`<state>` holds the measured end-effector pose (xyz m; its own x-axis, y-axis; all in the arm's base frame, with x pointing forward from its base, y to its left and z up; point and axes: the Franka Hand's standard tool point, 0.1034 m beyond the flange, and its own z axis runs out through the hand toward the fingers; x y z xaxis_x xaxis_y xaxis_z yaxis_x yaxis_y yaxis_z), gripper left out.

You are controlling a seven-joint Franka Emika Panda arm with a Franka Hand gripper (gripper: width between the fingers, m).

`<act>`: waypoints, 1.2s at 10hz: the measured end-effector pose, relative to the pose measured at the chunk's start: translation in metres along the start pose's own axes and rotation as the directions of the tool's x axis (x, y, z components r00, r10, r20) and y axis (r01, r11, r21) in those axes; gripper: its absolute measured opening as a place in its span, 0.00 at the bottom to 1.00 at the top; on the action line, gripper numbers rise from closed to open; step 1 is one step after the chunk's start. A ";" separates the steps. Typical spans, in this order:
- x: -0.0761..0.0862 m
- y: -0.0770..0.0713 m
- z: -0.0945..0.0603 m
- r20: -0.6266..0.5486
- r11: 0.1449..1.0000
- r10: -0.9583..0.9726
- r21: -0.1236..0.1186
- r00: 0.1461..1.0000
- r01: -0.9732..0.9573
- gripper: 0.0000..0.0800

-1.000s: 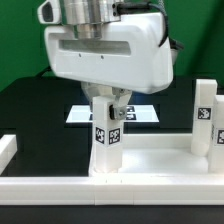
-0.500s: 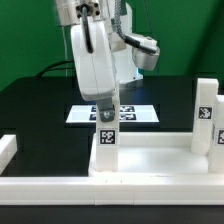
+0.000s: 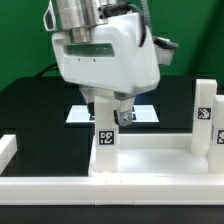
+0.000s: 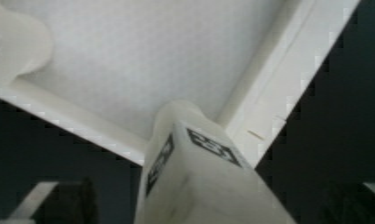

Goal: Assemble desk

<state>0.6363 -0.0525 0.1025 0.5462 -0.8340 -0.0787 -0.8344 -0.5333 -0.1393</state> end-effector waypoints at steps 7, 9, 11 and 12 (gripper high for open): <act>0.003 0.001 -0.002 0.000 0.765 -0.644 -0.031 0.765 0.644 0.77; 0.003 0.001 -0.002 -0.001 0.789 -0.614 -0.031 0.790 0.613 0.55; 0.006 0.004 -0.003 -0.006 0.843 -0.537 -0.049 0.844 0.536 0.40; 0.007 0.005 -0.003 -0.008 0.850 -0.524 -0.058 0.851 0.523 0.40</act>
Offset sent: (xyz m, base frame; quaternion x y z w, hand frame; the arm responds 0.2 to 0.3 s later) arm 0.0139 0.0017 0.0184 0.0373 -0.0120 -0.5323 0.8457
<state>0.6355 -0.0613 0.1045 0.9019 -0.4317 0.0143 -0.4281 -0.8979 -0.1021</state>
